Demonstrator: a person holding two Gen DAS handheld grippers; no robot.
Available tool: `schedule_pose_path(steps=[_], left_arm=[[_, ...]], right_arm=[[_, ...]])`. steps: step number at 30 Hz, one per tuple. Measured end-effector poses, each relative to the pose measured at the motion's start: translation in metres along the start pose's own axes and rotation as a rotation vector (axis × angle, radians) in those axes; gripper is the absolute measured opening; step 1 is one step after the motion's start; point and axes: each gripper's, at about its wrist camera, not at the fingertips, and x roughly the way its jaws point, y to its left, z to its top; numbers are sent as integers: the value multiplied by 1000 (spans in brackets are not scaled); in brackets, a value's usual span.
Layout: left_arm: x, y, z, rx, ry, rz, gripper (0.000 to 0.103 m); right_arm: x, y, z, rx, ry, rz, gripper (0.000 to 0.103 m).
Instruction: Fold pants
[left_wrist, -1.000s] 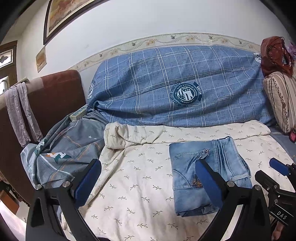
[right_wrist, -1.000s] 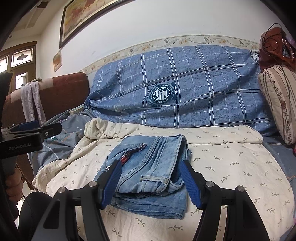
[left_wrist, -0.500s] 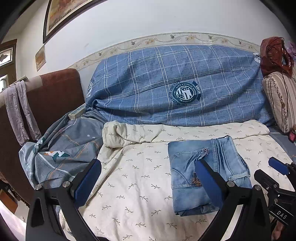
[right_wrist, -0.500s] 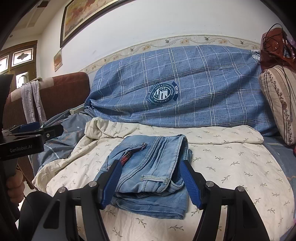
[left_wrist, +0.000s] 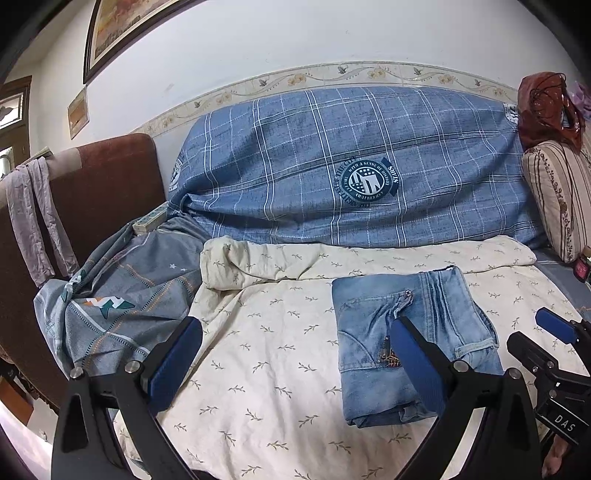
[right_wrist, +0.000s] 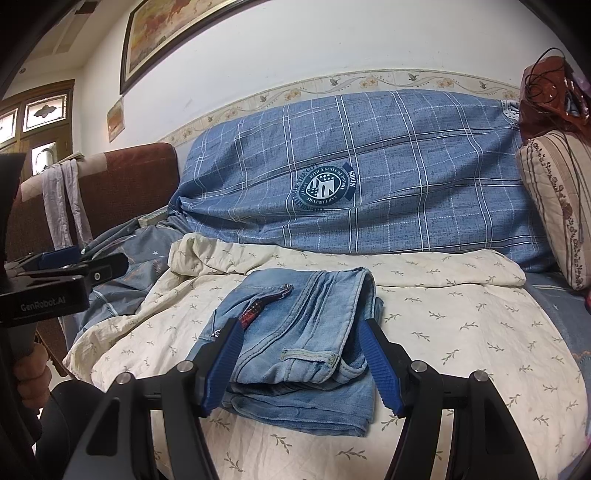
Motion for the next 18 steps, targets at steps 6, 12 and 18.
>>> schedule_pose_path(steps=[6, 12, 18], left_arm=[[4, 2, -3, -6, 11, -4, 101], [10, 3, -7, -8, 34, -11, 101], [15, 5, -10, -17, 50, -14, 101]], right_arm=[[3, -1, 0, 2, 8, -8, 69], [6, -3, -1, 6, 21, -24, 69], [8, -6, -1, 16, 32, -35, 69]])
